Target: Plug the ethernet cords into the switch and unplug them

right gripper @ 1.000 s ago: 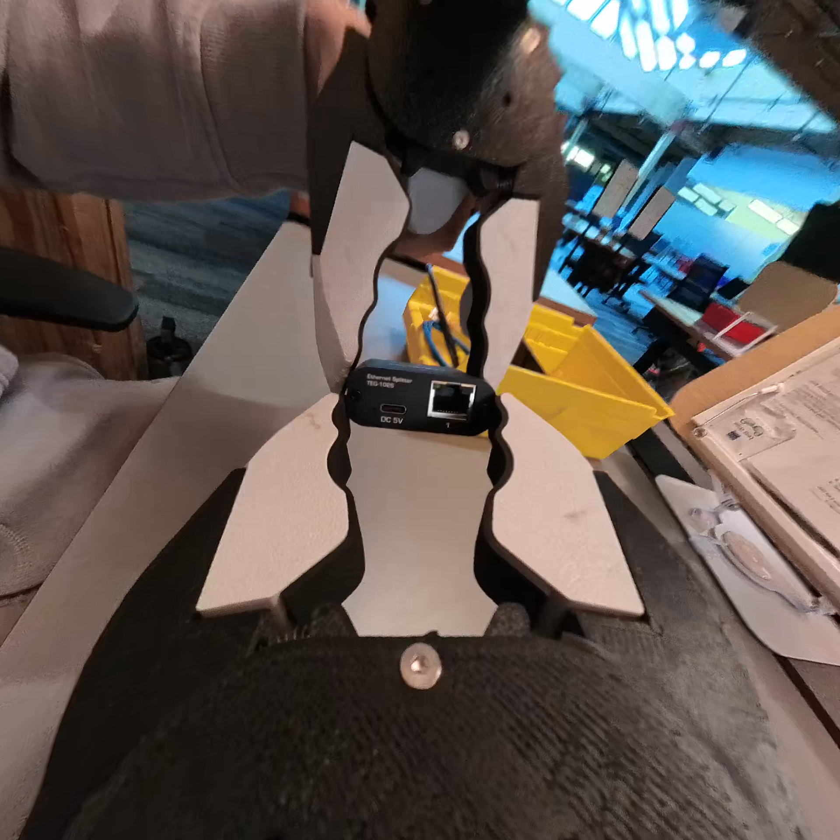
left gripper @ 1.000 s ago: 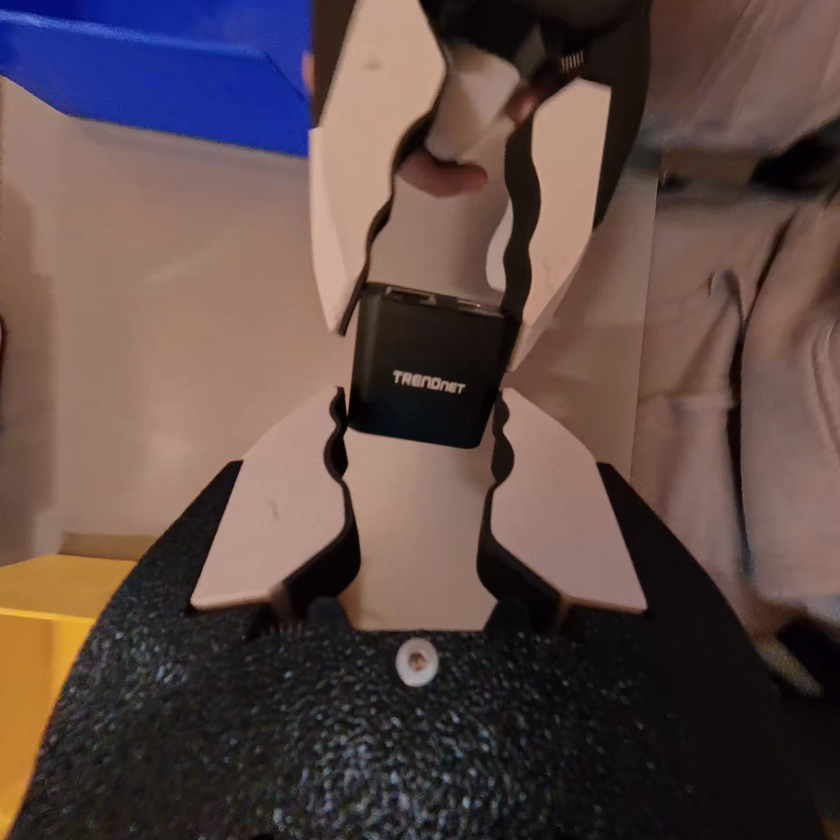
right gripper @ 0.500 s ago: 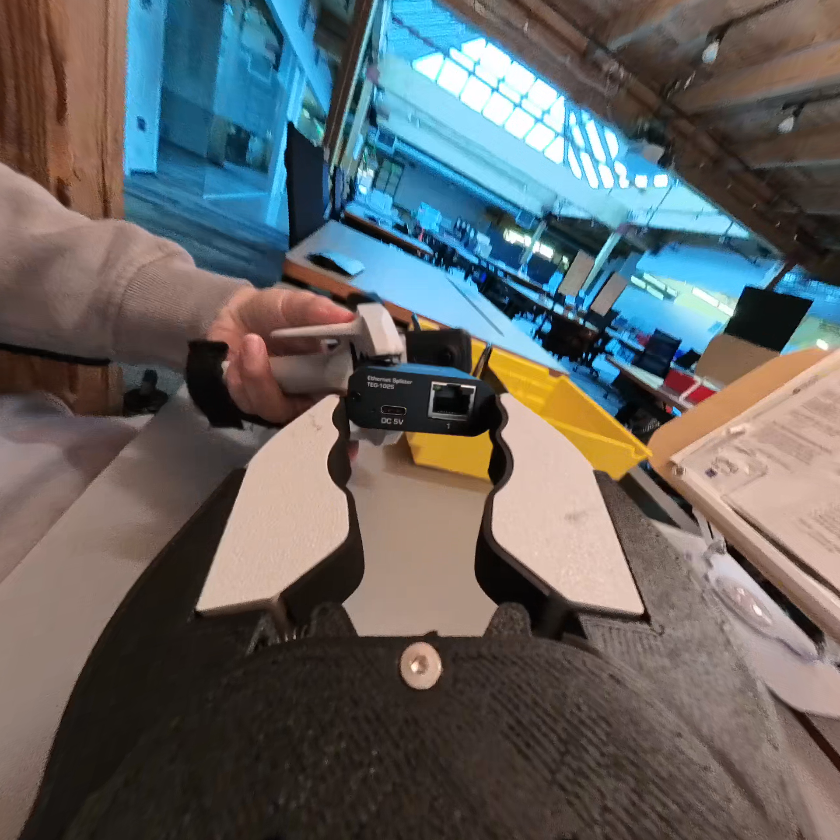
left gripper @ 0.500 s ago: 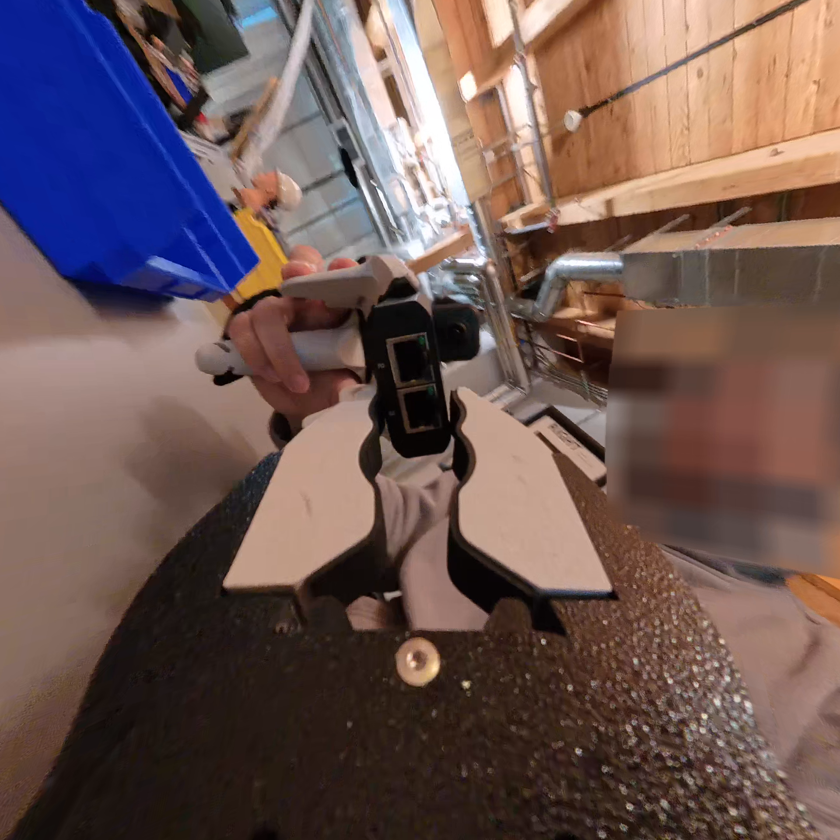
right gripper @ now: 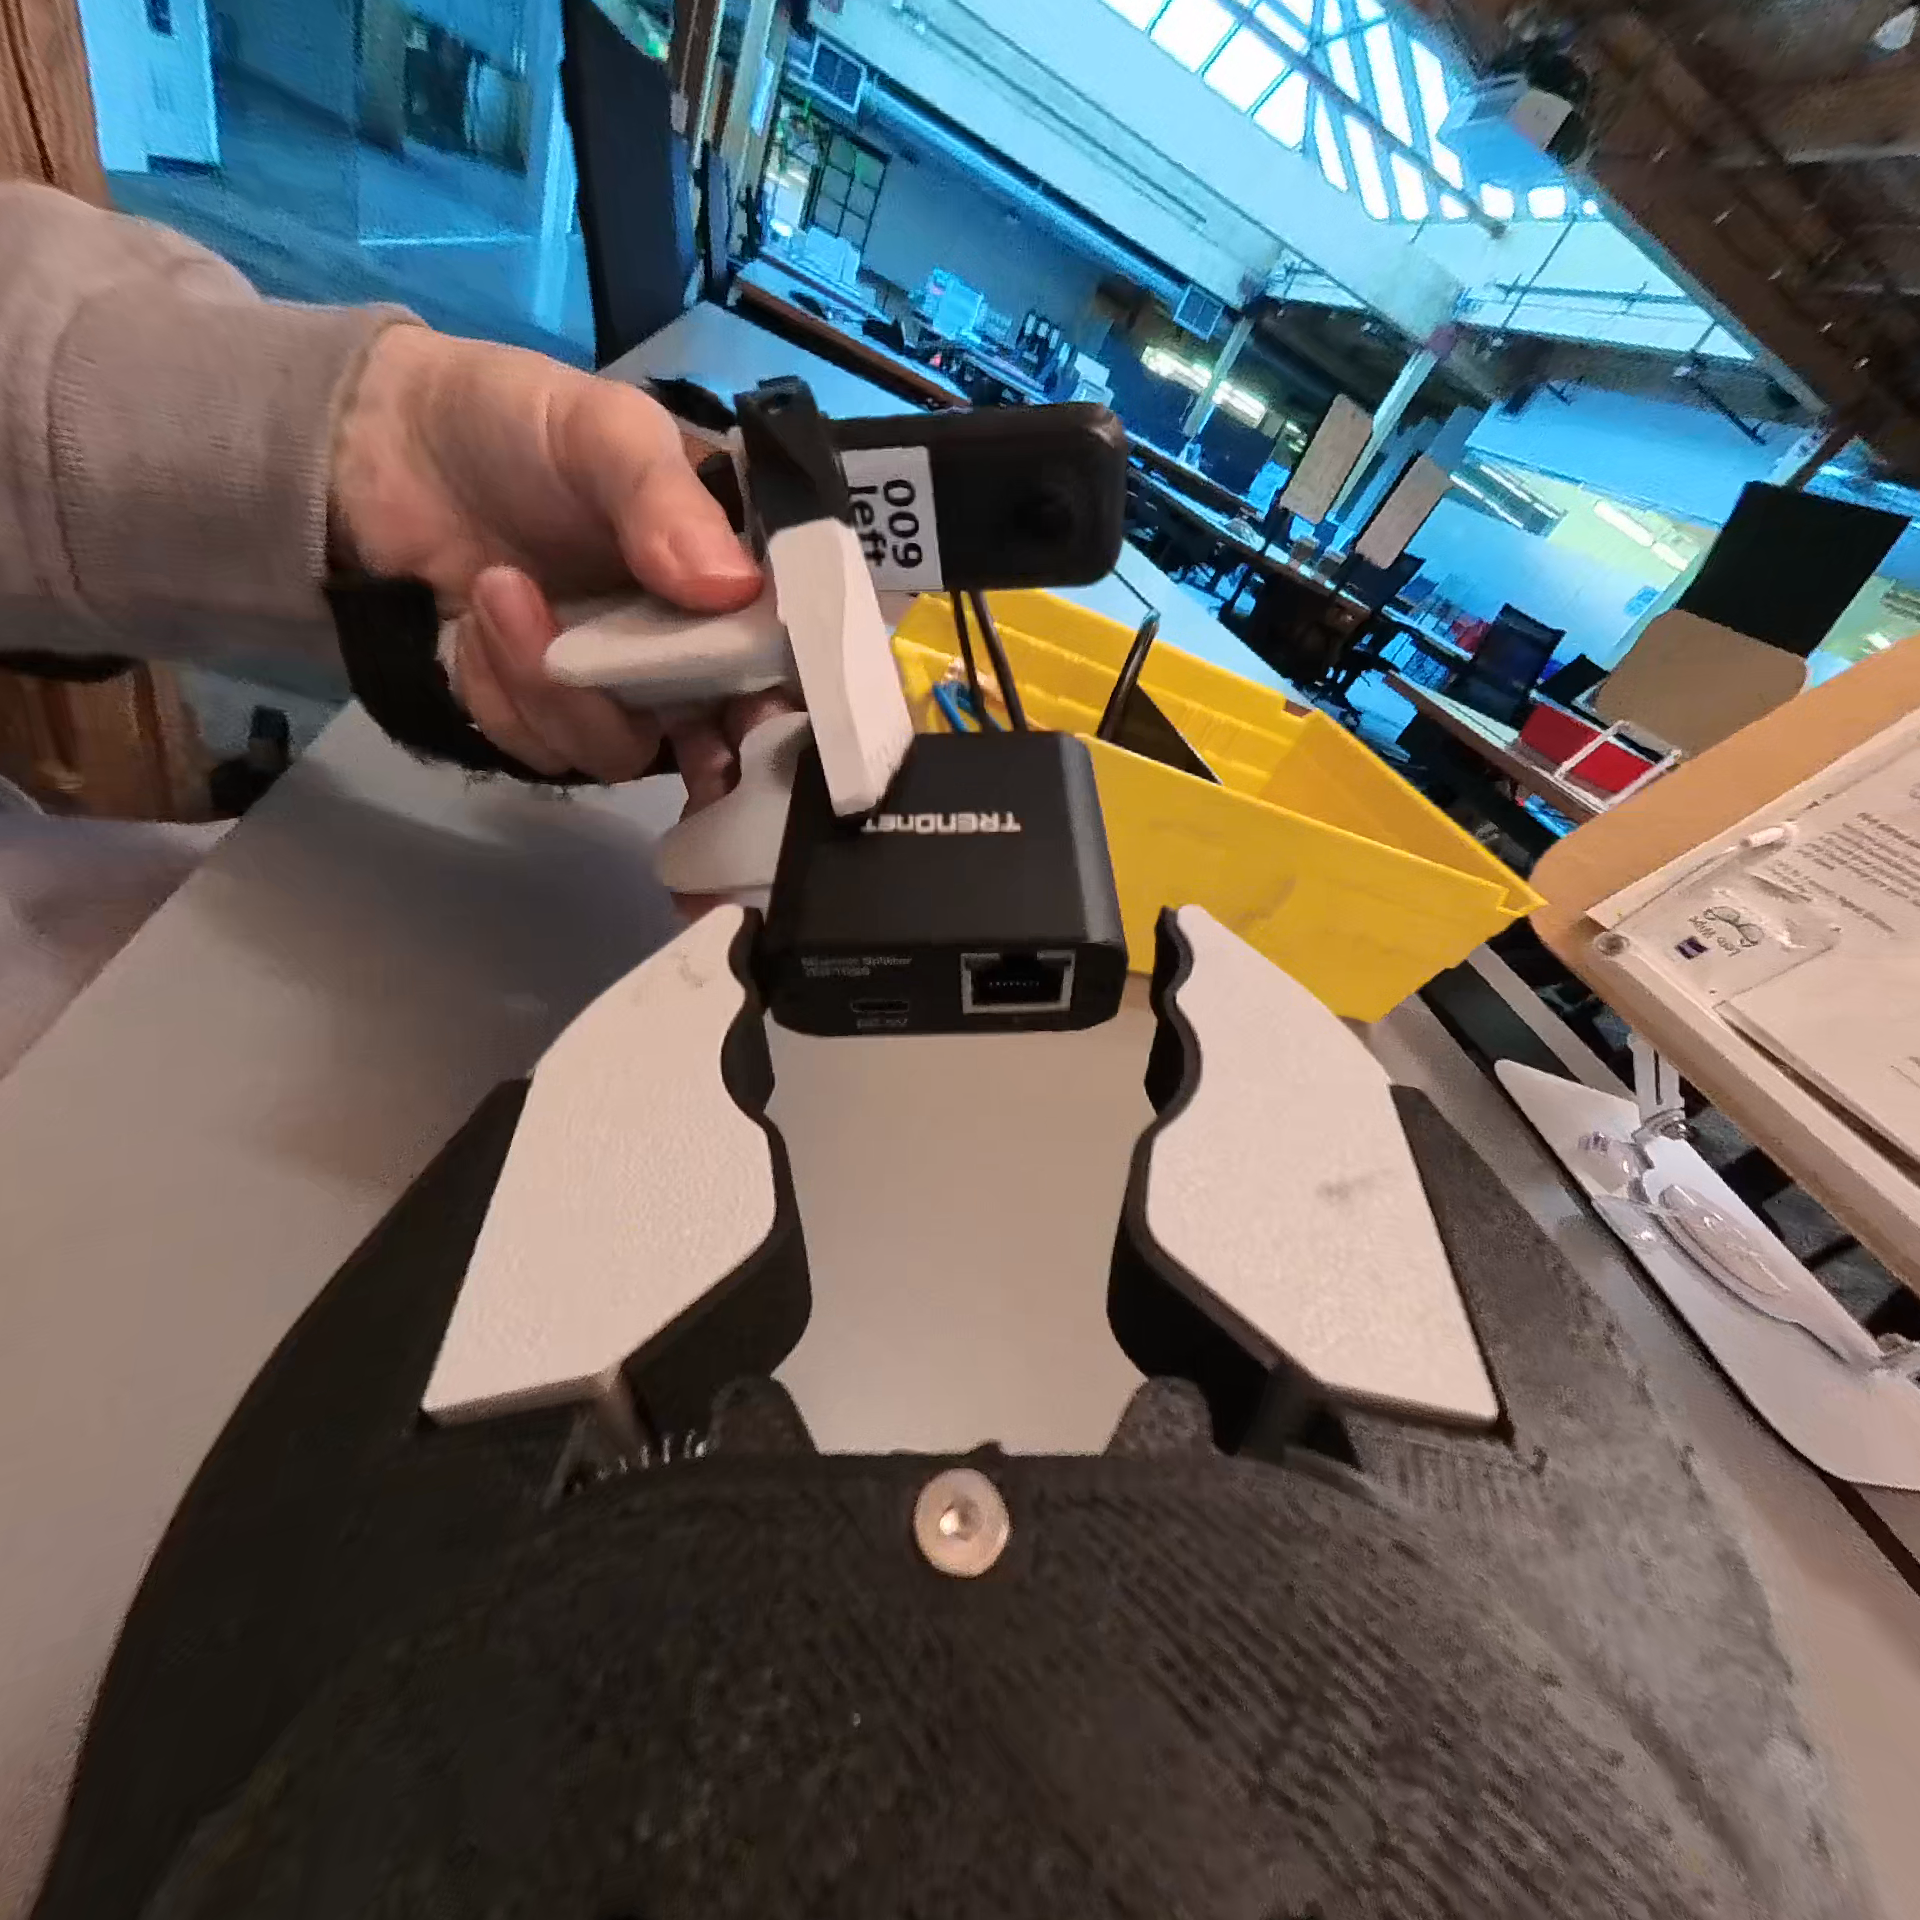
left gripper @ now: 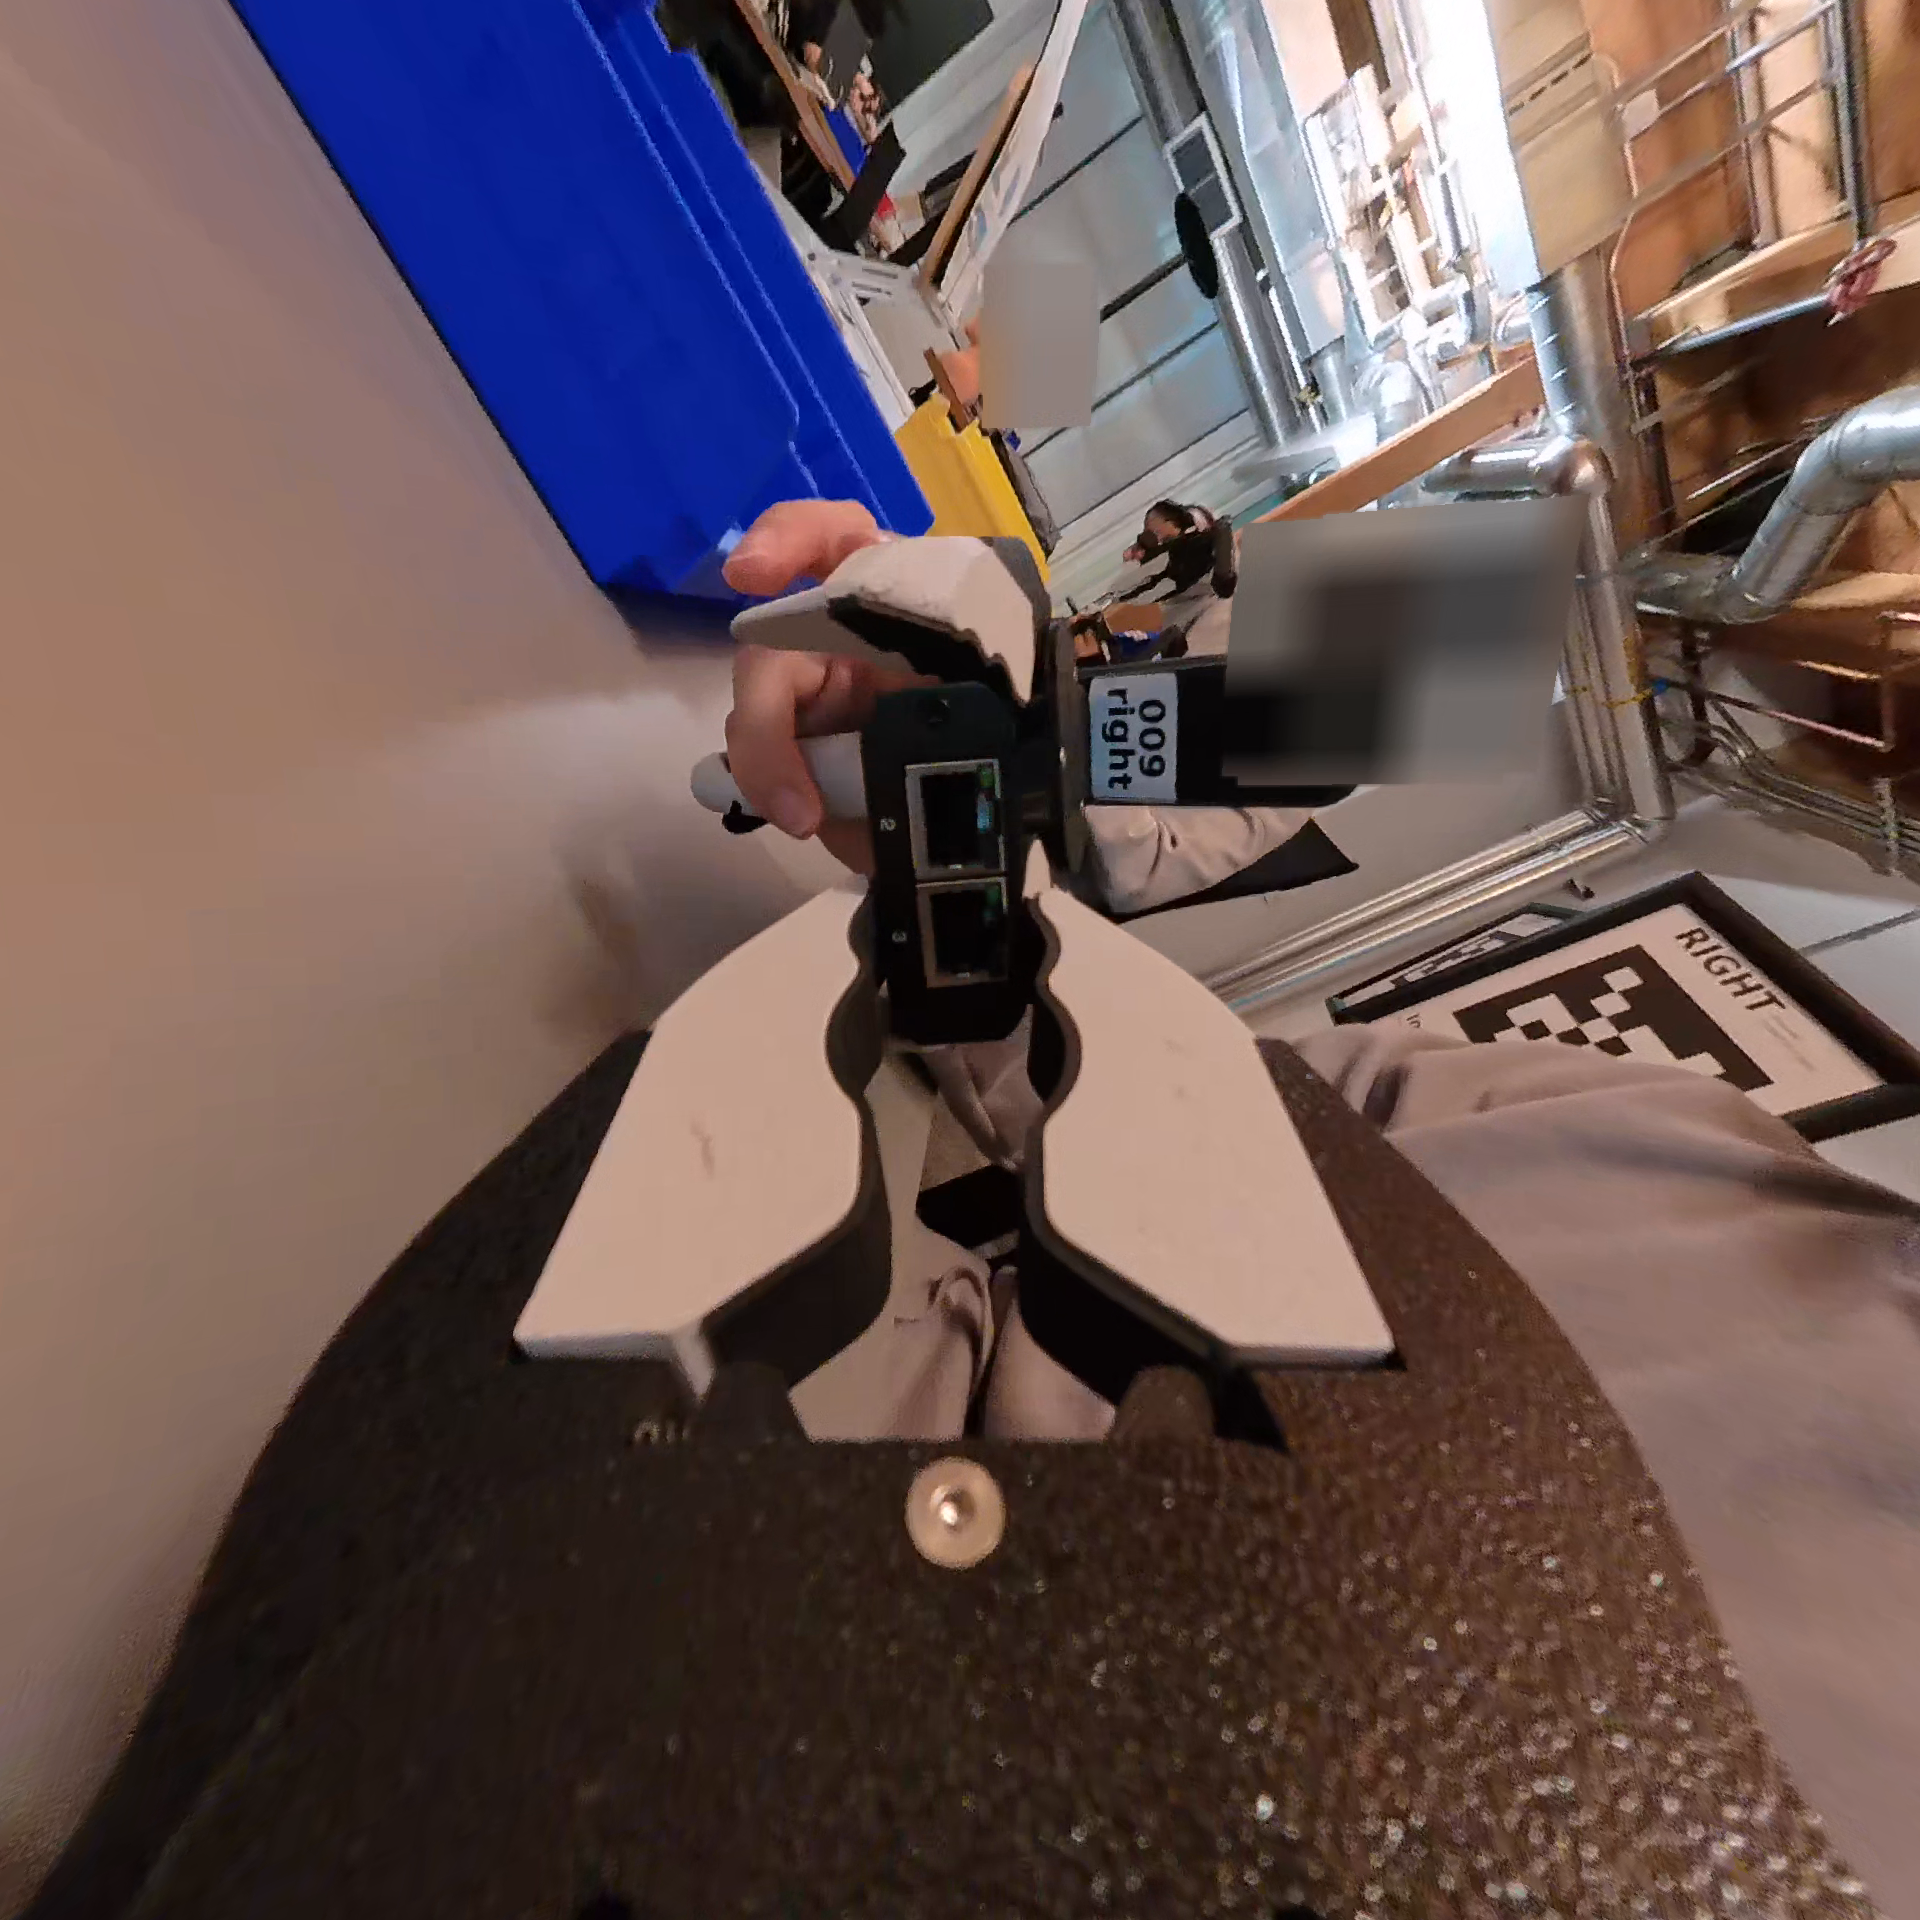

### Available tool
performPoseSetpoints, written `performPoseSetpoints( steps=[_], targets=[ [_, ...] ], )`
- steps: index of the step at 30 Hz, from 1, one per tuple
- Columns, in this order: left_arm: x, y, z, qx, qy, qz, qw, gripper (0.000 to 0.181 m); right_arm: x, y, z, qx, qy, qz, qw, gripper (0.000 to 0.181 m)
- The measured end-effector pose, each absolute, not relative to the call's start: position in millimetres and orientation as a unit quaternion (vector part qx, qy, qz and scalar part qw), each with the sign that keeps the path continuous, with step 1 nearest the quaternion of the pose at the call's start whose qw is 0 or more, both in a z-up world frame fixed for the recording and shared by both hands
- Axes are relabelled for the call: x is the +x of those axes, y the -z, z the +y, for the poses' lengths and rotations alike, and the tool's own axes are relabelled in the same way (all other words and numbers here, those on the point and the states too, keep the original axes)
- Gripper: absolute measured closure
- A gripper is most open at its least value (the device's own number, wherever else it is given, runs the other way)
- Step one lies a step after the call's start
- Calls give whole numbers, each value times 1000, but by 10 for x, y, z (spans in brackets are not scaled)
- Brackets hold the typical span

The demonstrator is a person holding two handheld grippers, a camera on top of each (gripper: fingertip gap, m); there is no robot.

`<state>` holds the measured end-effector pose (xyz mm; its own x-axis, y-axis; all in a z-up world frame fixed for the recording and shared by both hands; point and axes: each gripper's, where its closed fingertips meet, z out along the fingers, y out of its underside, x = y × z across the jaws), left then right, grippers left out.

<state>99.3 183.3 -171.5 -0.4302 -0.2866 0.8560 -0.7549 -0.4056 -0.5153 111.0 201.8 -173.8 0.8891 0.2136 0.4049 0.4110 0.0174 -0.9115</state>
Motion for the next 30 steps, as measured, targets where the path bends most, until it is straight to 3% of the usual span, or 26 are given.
performPoseSetpoints(
  steps=[6, 16, 30],
  targets=[
    [988, 1710, 1868, 508, -672, -510, 172, 158, 1034, 1718, 2059, -689, 58, -224, 687, 119],
    [1075, 1723, 1974, 541, -678, -481, 124, 158, 1106, 1785, 2152, -703, 78, -191, 681, 119],
    [1094, 1683, 1965, 545, -694, -449, 136, 158, 1126, 1687, 2151, -682, 50, -145, 715, 119]
  ],
)
